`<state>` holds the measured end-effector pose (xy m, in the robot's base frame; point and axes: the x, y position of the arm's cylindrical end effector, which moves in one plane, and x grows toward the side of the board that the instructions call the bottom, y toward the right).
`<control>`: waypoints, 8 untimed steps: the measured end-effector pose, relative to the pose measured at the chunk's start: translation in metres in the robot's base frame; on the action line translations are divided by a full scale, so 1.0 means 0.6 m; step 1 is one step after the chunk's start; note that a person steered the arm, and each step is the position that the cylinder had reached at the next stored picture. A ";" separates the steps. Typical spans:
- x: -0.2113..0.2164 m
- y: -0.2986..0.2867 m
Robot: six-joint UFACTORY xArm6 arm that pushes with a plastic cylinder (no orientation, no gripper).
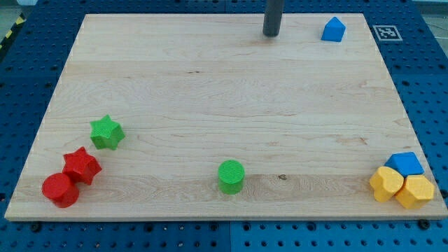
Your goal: Move the blue triangle to the top of the blue cube
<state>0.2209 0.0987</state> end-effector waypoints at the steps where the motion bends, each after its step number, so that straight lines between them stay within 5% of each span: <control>1: -0.048 0.039; 4: 0.042 0.251; 5: 0.122 0.214; 8: 0.101 0.135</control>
<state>0.2814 0.1796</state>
